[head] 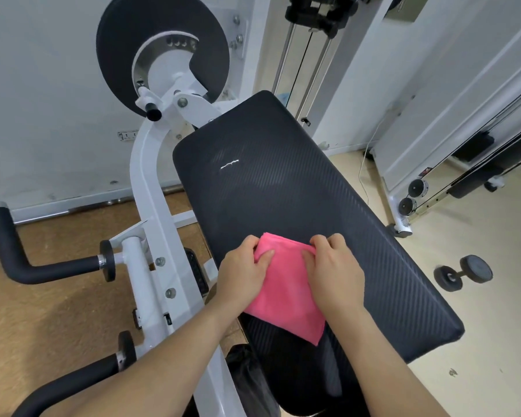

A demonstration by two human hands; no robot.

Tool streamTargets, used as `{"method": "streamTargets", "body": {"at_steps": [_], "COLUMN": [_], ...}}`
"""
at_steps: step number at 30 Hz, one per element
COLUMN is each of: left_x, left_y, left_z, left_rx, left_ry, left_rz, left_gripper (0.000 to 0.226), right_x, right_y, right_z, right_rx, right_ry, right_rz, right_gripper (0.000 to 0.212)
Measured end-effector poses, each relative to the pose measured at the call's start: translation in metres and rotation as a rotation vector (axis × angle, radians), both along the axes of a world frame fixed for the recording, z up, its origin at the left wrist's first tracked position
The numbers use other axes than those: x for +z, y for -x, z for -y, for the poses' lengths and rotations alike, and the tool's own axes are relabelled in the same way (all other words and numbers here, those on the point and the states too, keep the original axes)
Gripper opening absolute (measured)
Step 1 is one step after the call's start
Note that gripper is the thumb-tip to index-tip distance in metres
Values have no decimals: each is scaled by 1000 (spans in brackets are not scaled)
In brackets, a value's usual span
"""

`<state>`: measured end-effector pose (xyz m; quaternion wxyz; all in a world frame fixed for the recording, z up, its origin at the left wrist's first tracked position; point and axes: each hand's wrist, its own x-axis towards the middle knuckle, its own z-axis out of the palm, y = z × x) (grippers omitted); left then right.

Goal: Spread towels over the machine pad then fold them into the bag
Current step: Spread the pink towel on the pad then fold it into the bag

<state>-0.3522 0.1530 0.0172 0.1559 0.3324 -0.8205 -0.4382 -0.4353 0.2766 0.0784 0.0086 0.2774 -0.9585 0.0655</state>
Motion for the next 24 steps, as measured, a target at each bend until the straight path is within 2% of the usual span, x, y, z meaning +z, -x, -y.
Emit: {"method": "streamTargets", "body": {"at_steps": [4,6,10,12,14,15,17,18,20,21,22,24], "left_x": [-1,0,5,5,6,10,27,39,62,70,76,85], "left_y": [-2,-3,-1,3,6,7,7,7,7,7,6,1], "left_z": [-9,-12,-12,-11,-5,1,13,17,23,26,30,39], "left_rx": [43,56,47,37,23,-29,-293,-459,-699,-750,-767,-746], "left_ry": [-55,-87,-135,-125,-76,-42,96,159,213,212,175,-13], "left_rz": [-31,-42,-30,-2,5,4,66,122,207,222,212,124], "left_gripper": [20,17,26,35,52,63,78,75,44,27,22,25], "right_x": [11,17,17,15,19,21,30,35,45,51,55,59], "right_y": [9,13,11,10,10,10,12,11,10,9,9,10], "right_z": [-11,-11,-4,-4,-4,-4,-2,-1,0,0,0,-6], "right_rx": [120,149,142,149,173,204,294,330,377,384,377,284], "right_ry": [-100,-175,-170,-179,-139,-93,17,79,203,262,338,556], "right_rz": [25,85,112,105,162,212,321,372,466,496,525,702], "right_gripper": [41,39,31,30,25,20,10,11,15,17,19,27]}}
